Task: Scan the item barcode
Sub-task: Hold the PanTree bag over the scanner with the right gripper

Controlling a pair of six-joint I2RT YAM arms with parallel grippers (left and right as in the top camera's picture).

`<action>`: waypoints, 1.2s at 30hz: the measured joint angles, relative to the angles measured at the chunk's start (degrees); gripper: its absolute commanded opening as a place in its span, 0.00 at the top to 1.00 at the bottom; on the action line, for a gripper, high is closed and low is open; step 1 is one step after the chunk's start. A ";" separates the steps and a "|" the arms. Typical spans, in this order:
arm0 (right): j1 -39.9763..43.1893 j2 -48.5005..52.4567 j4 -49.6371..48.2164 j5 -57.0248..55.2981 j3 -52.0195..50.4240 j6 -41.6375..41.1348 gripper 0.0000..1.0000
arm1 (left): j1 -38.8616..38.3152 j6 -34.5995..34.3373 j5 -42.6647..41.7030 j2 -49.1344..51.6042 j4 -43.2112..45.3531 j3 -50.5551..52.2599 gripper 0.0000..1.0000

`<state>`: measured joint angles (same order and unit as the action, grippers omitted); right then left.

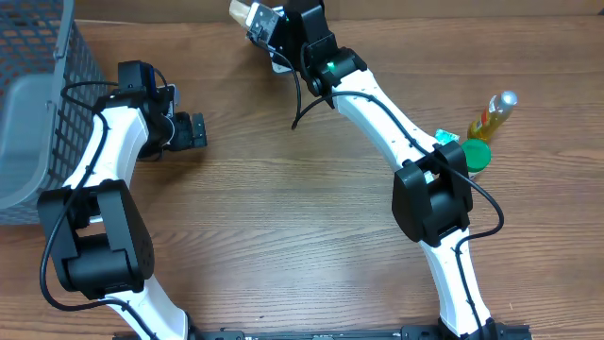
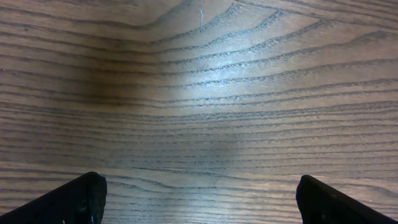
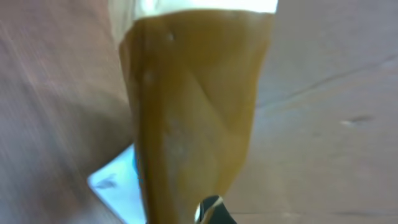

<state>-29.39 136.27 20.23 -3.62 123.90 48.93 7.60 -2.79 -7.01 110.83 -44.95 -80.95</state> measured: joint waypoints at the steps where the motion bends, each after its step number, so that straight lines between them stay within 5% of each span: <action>1: 0.00 0.00 0.61 0.68 0.00 -0.70 0.95 | 0.00 0.00 0.00 0.00 0.00 0.00 0.00; 22: 0.07 0.00 11.32 9.88 0.00 -5.11 0.93 | 0.00 0.00 -0.02 0.00 0.00 0.00 0.01; 36: 0.15 0.00 9.31 10.71 0.00 -5.33 0.92 | 0.00 0.00 -0.02 0.00 0.00 0.00 0.00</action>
<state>-29.23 136.27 29.54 7.09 123.90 43.59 7.60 -2.79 -7.03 110.83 -44.95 -80.95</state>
